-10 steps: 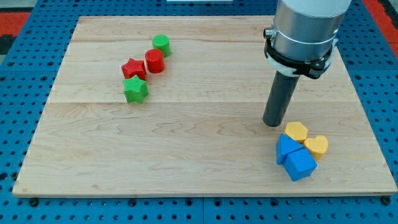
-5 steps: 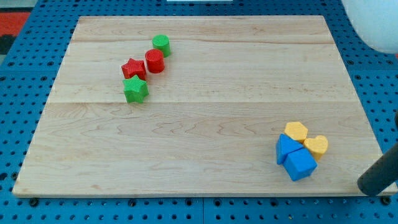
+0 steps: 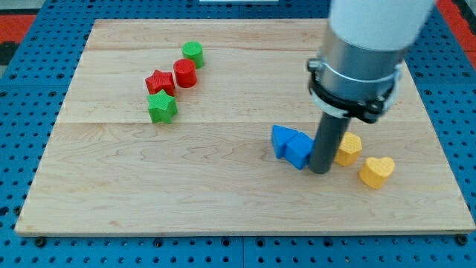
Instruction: Push the blue blocks above the yellow hexagon
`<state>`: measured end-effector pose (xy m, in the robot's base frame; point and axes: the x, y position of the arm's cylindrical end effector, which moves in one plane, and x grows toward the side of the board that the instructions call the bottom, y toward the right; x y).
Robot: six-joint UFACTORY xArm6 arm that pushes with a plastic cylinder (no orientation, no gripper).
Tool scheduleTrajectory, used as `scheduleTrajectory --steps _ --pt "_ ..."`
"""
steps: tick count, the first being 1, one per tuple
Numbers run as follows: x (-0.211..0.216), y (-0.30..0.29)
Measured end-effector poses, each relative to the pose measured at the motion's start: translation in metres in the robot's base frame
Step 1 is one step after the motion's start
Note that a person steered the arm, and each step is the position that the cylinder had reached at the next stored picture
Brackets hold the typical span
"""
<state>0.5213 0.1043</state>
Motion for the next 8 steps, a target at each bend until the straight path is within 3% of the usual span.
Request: scheduleTrajectory --steps 1,2,3,5,8 --pt "-0.02 -0.019" --pt "-0.004 -0.089" --pt "-0.032 -0.111" --pt "-0.126 -0.115" --pt "-0.172 -0.112"
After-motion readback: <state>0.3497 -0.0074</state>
